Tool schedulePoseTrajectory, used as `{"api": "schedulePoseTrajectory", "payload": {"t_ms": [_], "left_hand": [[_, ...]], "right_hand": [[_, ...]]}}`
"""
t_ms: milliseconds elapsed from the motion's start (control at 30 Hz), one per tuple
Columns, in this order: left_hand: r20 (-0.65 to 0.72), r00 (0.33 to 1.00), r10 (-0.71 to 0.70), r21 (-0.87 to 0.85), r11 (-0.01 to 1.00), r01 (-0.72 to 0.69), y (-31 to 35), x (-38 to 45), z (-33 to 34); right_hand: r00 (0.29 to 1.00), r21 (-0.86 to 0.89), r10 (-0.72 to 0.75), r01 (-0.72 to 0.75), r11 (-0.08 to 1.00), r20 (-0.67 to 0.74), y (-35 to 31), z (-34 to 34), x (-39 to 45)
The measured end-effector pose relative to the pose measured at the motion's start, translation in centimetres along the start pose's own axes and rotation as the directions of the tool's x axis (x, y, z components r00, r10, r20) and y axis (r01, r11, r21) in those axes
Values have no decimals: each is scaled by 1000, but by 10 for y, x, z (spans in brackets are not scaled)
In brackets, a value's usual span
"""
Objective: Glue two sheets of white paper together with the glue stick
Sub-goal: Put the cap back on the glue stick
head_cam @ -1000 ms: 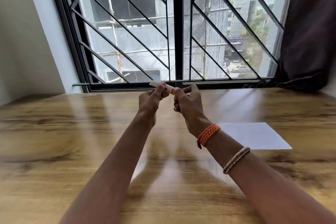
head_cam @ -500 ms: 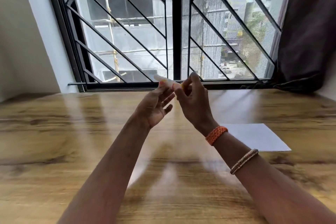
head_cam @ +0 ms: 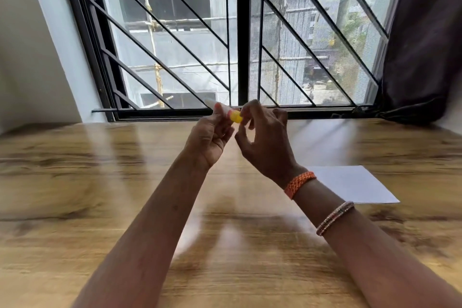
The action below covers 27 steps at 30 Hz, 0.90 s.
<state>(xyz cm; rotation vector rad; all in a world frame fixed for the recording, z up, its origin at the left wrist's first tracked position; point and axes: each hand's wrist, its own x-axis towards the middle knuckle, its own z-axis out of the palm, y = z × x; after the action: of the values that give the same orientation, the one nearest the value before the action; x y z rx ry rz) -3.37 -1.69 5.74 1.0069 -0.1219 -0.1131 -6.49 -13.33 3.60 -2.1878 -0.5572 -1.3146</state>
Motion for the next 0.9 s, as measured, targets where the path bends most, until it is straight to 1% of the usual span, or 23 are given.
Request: {"api": "schedulePoseTrajectory", "payload": {"t_ms": [67, 133, 167, 200, 233, 267, 300, 333, 400, 433, 467, 500, 567, 600, 633, 667, 700, 733, 767, 800, 833, 867, 900], "left_hand": [[25, 1000, 19, -1, 1000, -19, 0, -1, 1], [45, 999, 25, 11, 1000, -25, -1, -3, 3], [49, 999, 20, 23, 999, -22, -1, -4, 4], [44, 999, 10, 45, 999, -12, -2, -5, 5], [25, 1000, -9, 75, 997, 7, -2, -6, 6], [-11, 999, -38, 105, 994, 38, -2, -7, 7], [-59, 996, -71, 132, 988, 79, -2, -8, 6], [-107, 989, -101, 161, 980, 118, -2, -8, 5], [-177, 974, -140, 223, 959, 178, -3, -7, 1], [-195, 969, -150, 239, 951, 195, -2, -7, -1], [-200, 967, -156, 240, 949, 203, -2, -6, -2], [-192, 968, -160, 227, 953, 202, -2, -6, -3], [-150, 977, -149, 174, 969, 174, -3, -5, -2], [-129, 982, -137, 153, 976, 156, -3, -5, -1], [-110, 986, -128, 150, 978, 143, -3, -5, 0], [-93, 988, -120, 160, 978, 134, -3, -6, 0], [-77, 991, -112, 177, 976, 124, -4, -6, 0], [-67, 992, -102, 196, 974, 114, -5, -6, 1], [-72, 993, -92, 219, 970, 105, -5, -6, 1], [-93, 992, -81, 242, 965, 102, -6, -6, 1], [-130, 989, -69, 264, 959, 102, -6, -6, 1], [-174, 983, -59, 282, 954, 107, -6, -6, 1], [-213, 976, -53, 300, 947, 117, -5, -6, 0]], "right_hand": [[979, 260, 202, -200, 945, 19, -8, 5, 1], [929, 435, 368, -352, 829, 50, -15, 8, 5], [913, 476, 406, -373, 796, 38, -16, 8, 6], [918, 479, 396, -351, 805, 8, -17, 7, 6], [943, 435, 333, -288, 853, -29, -17, 5, 6], [975, 335, 219, -191, 923, -48, -17, 4, 5], [996, 181, 87, -81, 980, -28, -17, 3, 4], [1000, 2, -14, 14, 1000, 19, -17, 4, 2], [986, -294, -114, 145, 945, 120, -14, 5, 1], [978, -360, -138, 186, 914, 154, -13, 6, 1], [977, -361, -136, 187, 914, 163, -12, 6, 0], [983, -295, -93, 137, 946, 158, -13, 5, 0], [987, 11, 122, -124, 992, 104, -15, 5, 0], [946, 227, 298, -320, 920, 126, -15, 6, 3], [851, 443, 482, -522, 729, 208, -16, 5, 6], [721, 584, 605, -665, 466, 338, -16, 5, 9], [610, 636, 649, -733, 243, 455, -14, 4, 11], [543, 643, 659, -757, 117, 520, -13, 3, 12], [529, 639, 667, -763, 103, 525, -14, 1, 13], [587, 638, 668, -740, 214, 457, -15, 1, 13], [713, 588, 624, -666, 459, 320, -16, 1, 11], [868, 451, 465, -489, 746, 173, -16, 2, 8], [968, 252, 233, -248, 935, 88, -17, 2, 5]]}}
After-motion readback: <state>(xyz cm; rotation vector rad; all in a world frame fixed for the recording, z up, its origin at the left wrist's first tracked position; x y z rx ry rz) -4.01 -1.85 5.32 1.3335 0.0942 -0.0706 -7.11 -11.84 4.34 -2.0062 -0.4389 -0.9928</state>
